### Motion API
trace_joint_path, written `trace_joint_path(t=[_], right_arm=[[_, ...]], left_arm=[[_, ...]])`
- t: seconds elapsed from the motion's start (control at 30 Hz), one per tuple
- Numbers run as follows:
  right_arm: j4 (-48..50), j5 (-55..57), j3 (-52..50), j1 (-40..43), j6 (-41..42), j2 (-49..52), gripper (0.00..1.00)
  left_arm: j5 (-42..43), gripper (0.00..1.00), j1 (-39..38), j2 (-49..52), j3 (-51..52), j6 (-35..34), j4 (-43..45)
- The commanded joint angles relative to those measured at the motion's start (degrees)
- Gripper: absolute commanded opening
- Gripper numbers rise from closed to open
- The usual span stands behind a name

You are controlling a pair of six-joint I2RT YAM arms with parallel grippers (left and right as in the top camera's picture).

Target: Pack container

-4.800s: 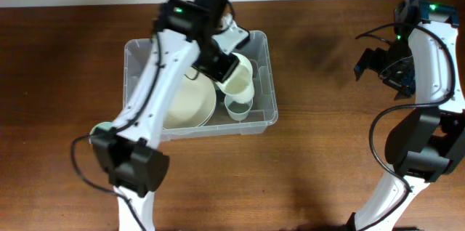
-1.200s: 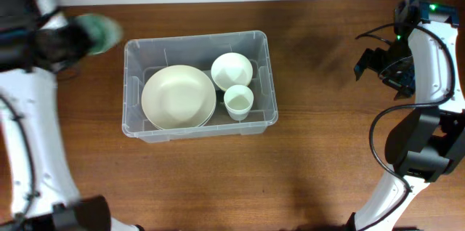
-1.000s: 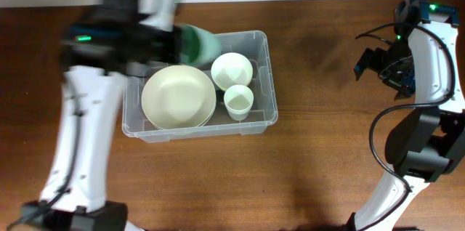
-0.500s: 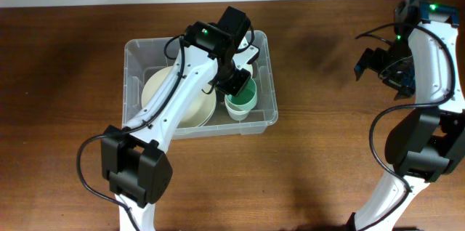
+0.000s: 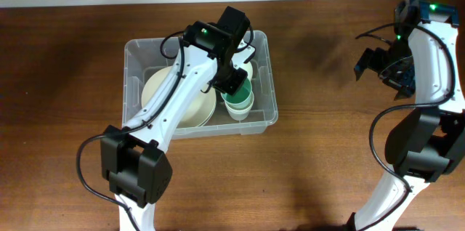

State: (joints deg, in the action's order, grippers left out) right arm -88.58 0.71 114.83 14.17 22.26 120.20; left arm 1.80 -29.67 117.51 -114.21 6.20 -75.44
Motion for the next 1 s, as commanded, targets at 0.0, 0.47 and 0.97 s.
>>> trace_joint_path(t=[0.0, 0.47, 0.97], right_arm=[[-0.04, -0.07, -0.22, 0.15, 0.07, -0.48, 0.99], [-0.04, -0.09, -0.22, 0.15, 0.07, -0.48, 0.99], [-0.04, -0.09, -0.22, 0.15, 0.07, -0.48, 0.99]], left_arm=[[-0.79, 0.09, 0.09, -0.31, -0.2, -0.33, -0.02], [-6.01, 1.0, 0.22, -0.33, -0.76, -4.31, 0.81], [-12.83, 1.0, 18.64, -23.61, -2.84, -13.05, -0.7]])
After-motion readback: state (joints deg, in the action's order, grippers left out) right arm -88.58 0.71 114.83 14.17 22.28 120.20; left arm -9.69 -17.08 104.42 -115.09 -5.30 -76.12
